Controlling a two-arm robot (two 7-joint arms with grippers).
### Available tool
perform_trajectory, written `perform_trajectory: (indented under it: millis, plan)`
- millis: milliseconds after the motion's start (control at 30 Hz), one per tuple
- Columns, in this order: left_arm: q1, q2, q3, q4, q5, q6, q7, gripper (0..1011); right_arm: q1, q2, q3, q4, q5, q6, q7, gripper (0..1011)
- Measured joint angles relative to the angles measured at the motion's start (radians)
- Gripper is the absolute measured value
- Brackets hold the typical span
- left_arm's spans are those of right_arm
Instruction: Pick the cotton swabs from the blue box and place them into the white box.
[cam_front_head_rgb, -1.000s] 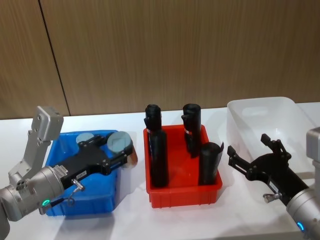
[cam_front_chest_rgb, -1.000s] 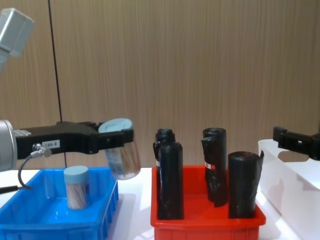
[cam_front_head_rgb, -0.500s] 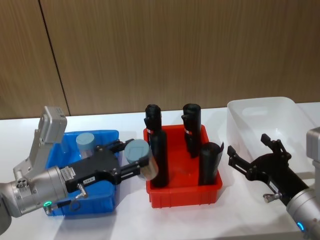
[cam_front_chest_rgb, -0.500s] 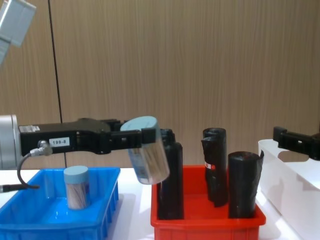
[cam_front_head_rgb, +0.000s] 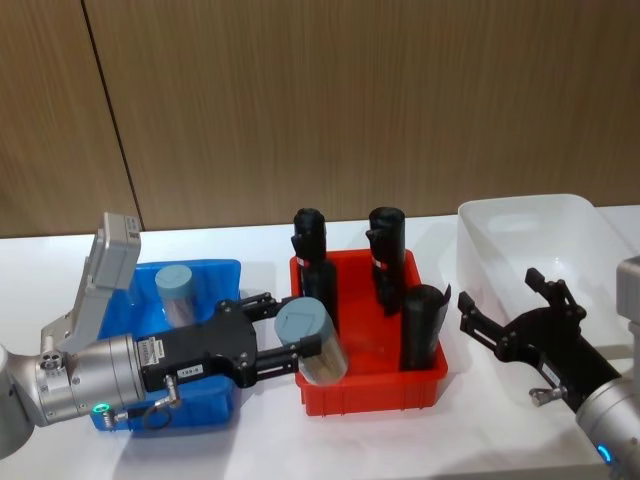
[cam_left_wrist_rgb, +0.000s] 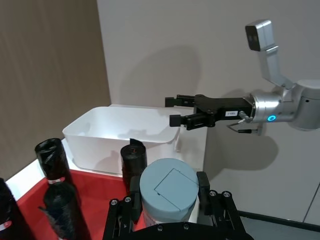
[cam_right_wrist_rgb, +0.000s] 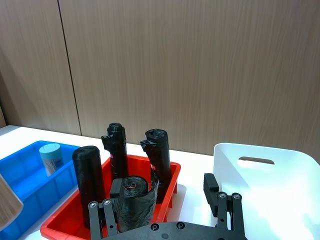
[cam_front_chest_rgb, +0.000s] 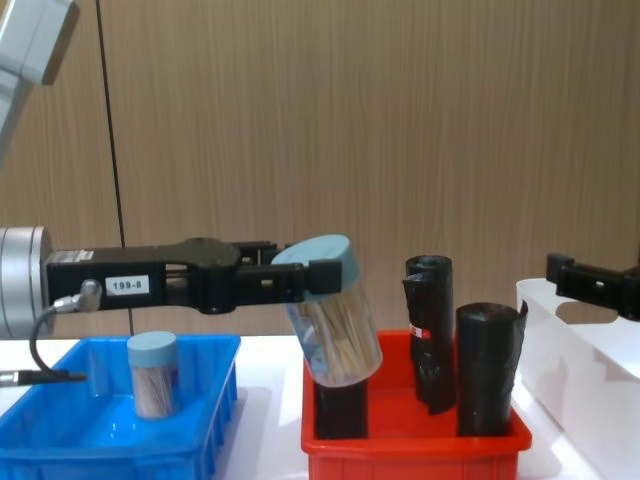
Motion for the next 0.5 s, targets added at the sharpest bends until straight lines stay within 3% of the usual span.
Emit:
perform_trajectory:
  millis: [500]
  plan:
    - [-0.012, 0.003, 0.006, 0.015, -0.010, 0.001, -0.039, 671, 0.000, 0.001, 0.001, 0.000, -0.001, 0.001, 0.007, 1002]
